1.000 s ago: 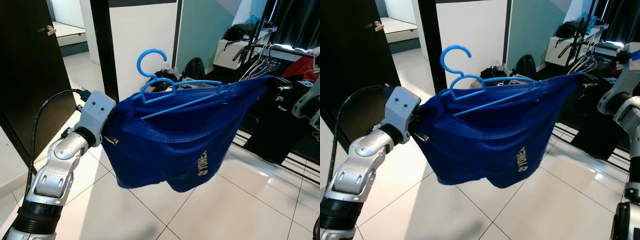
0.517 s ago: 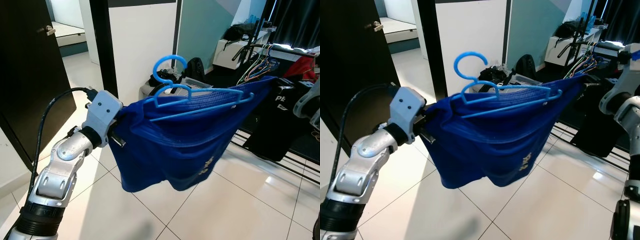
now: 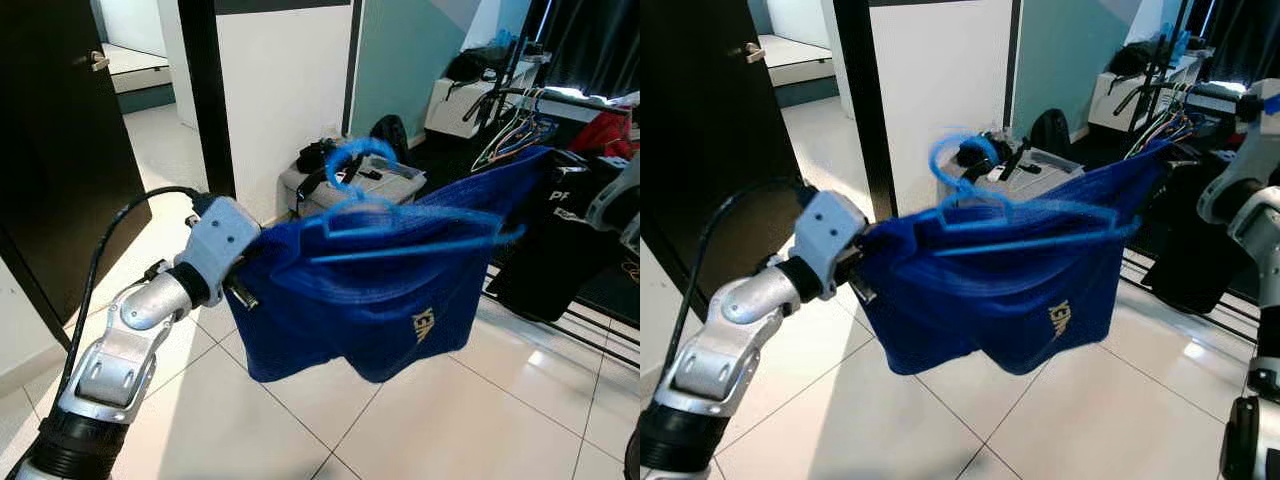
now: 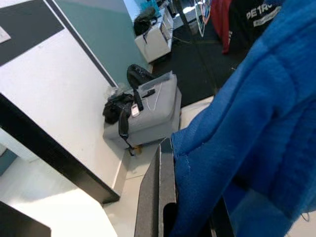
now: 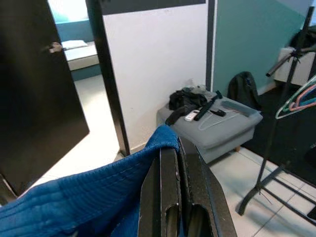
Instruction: Hang hanger
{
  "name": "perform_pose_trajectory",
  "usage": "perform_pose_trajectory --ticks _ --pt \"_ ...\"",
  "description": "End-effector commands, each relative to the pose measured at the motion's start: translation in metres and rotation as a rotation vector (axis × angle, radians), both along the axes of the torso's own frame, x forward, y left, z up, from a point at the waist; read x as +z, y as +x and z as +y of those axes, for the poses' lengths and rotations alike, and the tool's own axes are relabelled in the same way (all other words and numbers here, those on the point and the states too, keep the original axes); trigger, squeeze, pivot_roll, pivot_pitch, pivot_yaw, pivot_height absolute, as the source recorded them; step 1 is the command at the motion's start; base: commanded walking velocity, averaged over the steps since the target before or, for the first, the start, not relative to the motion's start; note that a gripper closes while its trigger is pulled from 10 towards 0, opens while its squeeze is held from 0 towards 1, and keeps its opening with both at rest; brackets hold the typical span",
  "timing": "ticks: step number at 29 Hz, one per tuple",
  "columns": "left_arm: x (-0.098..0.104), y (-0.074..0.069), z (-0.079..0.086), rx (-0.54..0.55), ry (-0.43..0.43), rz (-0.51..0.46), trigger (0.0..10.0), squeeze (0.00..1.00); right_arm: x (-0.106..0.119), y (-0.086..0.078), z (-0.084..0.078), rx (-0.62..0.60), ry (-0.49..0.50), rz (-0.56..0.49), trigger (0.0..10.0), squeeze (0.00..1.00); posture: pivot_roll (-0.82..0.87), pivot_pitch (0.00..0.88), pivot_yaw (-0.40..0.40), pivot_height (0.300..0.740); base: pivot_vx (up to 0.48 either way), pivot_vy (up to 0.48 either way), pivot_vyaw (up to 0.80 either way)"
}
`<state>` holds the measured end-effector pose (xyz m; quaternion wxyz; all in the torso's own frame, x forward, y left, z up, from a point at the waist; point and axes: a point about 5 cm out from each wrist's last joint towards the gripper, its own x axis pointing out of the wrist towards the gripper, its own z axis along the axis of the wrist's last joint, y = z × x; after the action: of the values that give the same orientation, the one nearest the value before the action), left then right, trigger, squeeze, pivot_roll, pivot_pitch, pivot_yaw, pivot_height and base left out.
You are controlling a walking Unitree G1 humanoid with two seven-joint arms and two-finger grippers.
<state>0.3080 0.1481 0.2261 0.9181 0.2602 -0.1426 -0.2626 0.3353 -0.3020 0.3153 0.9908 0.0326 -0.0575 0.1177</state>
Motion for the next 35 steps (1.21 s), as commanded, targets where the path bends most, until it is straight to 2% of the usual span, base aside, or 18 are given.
perform_pose_trajectory --ticks 1,7,9,11,12,13,14,18,22,31,35 --pt "-0.006 -0.001 0.001 -0.002 0.045 0.005 0.0 0.0 0.007 -0.001 0.008 0.033 -0.001 -0.026 0.0 0.0 -0.08 0.0 -0.046 0.74 0.0 0.0 0.0" --pt "-0.009 0.002 0.005 0.041 0.095 0.002 0.0 0.0 0.013 -0.001 0.016 0.061 -0.008 -0.039 0.0 0.0 -0.08 0.0 -0.046 0.74 0.0 0.0 0.0" --pt "-0.009 0.005 0.009 0.081 0.095 -0.008 0.0 0.0 0.015 -0.002 0.018 0.069 -0.009 -0.041 0.0 0.0 -0.08 0.0 -0.046 0.74 0.0 0.0 0.0" --pt "-0.004 0.01 0.017 0.175 0.088 -0.042 0.0 0.0 0.016 -0.002 0.021 0.085 -0.015 -0.044 0.0 0.0 -0.08 0.0 -0.045 0.74 0.0 0.0 0.0" --pt "-0.004 0.01 0.017 0.175 0.088 -0.042 0.0 0.0 0.016 -0.002 0.021 0.085 -0.015 -0.044 0.0 0.0 -0.08 0.0 -0.045 0.74 0.0 0.0 0.0" --pt "0.003 0.013 0.026 0.249 0.061 -0.072 0.0 0.0 0.016 -0.003 0.024 0.099 -0.018 -0.043 0.0 0.0 -0.08 0.0 -0.045 0.74 0.0 0.0 0.0" --pt "0.005 0.014 0.03 0.278 0.042 -0.082 0.0 0.0 0.016 -0.003 0.025 0.103 -0.02 -0.042 0.0 0.0 -0.08 0.0 -0.045 0.74 0.0 0.0 0.0" --pt "0.009 0.016 0.04 0.341 0.025 -0.094 0.0 0.0 0.016 -0.004 0.025 0.107 -0.021 -0.04 0.0 0.0 -0.08 0.0 -0.046 0.74 0.0 0.0 0.0" --pt "0.008 0.016 0.045 0.371 0.028 -0.095 0.0 0.0 0.017 -0.006 0.027 0.123 -0.023 -0.042 0.0 0.0 -0.08 0.0 -0.045 0.74 0.0 0.0 0.0" --pt "0.006 0.017 0.04 0.375 -0.004 -0.091 0.0 0.0 0.014 -0.009 0.035 0.177 -0.056 -0.031 0.0 0.0 -0.08 0.0 -0.047 0.74 0.0 0.0 0.0" --pt "0.018 0.017 0.043 0.371 -0.116 -0.105 0.0 0.0 0.003 -0.009 0.034 0.17 -0.087 0.01 0.0 0.0 -0.08 0.0 -0.05 0.74 0.0 0.0 0.0"
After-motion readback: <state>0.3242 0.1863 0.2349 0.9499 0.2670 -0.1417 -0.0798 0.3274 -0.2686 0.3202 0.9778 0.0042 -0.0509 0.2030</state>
